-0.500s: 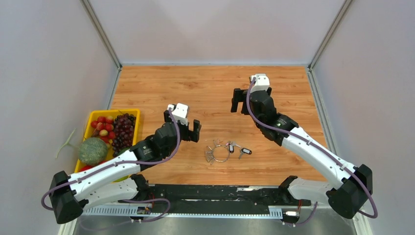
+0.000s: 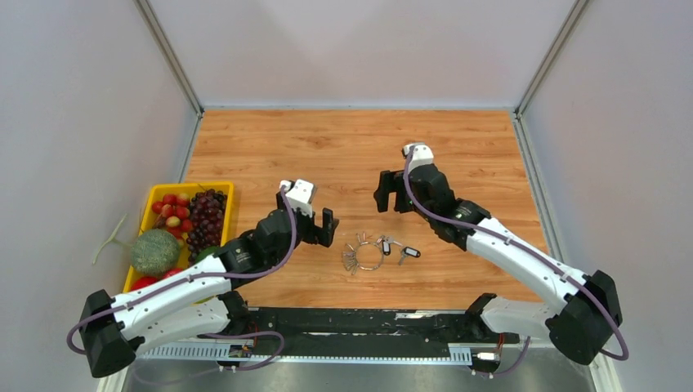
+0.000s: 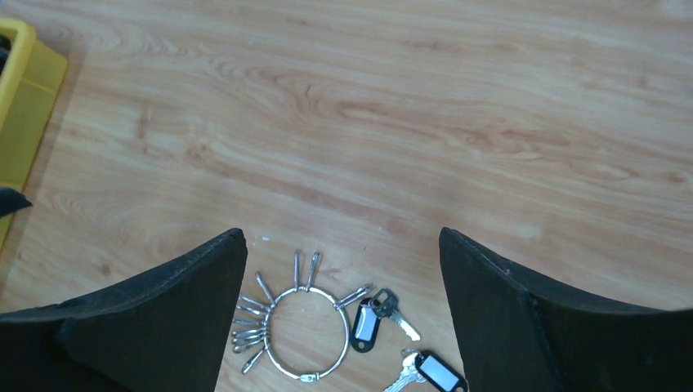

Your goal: Put the keys on the keyring

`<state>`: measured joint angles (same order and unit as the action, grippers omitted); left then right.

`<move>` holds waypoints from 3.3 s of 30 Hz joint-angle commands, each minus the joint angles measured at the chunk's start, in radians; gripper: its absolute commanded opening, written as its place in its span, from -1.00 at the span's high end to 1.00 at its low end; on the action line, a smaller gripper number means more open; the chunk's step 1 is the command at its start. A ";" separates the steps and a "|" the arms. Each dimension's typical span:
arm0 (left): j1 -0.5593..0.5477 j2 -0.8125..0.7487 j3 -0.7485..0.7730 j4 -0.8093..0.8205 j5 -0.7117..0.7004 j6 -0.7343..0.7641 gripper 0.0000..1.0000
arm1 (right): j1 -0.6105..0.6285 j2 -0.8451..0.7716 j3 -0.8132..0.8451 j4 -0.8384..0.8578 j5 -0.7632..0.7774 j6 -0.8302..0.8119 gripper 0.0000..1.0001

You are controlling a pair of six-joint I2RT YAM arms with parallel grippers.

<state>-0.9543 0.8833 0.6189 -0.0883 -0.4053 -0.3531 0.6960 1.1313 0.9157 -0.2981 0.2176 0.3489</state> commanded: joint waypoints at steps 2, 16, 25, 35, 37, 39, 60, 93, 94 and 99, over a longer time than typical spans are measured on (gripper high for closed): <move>-0.002 -0.089 -0.054 -0.008 -0.038 -0.022 -1.00 | 0.057 0.100 -0.030 0.012 -0.053 0.081 -0.72; -0.001 -0.237 -0.209 0.073 -0.132 -0.047 -1.00 | 0.193 0.392 0.043 0.074 -0.086 0.080 0.02; -0.003 -0.288 -0.231 0.071 -0.145 -0.050 -1.00 | 0.211 0.500 0.104 0.099 -0.100 0.038 0.24; -0.002 -0.277 -0.228 0.072 -0.132 -0.052 -1.00 | 0.209 0.590 0.147 0.104 -0.078 0.005 0.35; -0.002 -0.275 -0.227 0.071 -0.135 -0.051 -1.00 | 0.208 0.604 0.150 0.106 -0.069 0.004 0.37; -0.001 -0.276 -0.228 0.069 -0.139 -0.050 -1.00 | 0.206 0.616 0.153 0.106 -0.063 0.004 0.37; -0.002 -0.258 -0.224 0.065 -0.151 -0.046 -1.00 | 0.201 0.621 0.109 0.109 -0.037 0.018 0.40; -0.002 -0.260 -0.226 0.077 -0.144 -0.042 -1.00 | 0.242 0.417 0.067 0.130 -0.006 -0.017 1.00; -0.002 -0.263 -0.227 0.080 -0.135 -0.043 -1.00 | 0.249 0.384 0.059 0.140 -0.011 -0.025 1.00; -0.002 -0.316 -0.253 0.156 -0.052 -0.063 -1.00 | 0.258 0.229 0.029 0.161 -0.068 -0.047 1.00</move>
<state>-0.9543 0.6102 0.3794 -0.0280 -0.5247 -0.3935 0.9440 1.4818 0.9592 -0.2081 0.1818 0.3317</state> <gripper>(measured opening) 0.999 0.010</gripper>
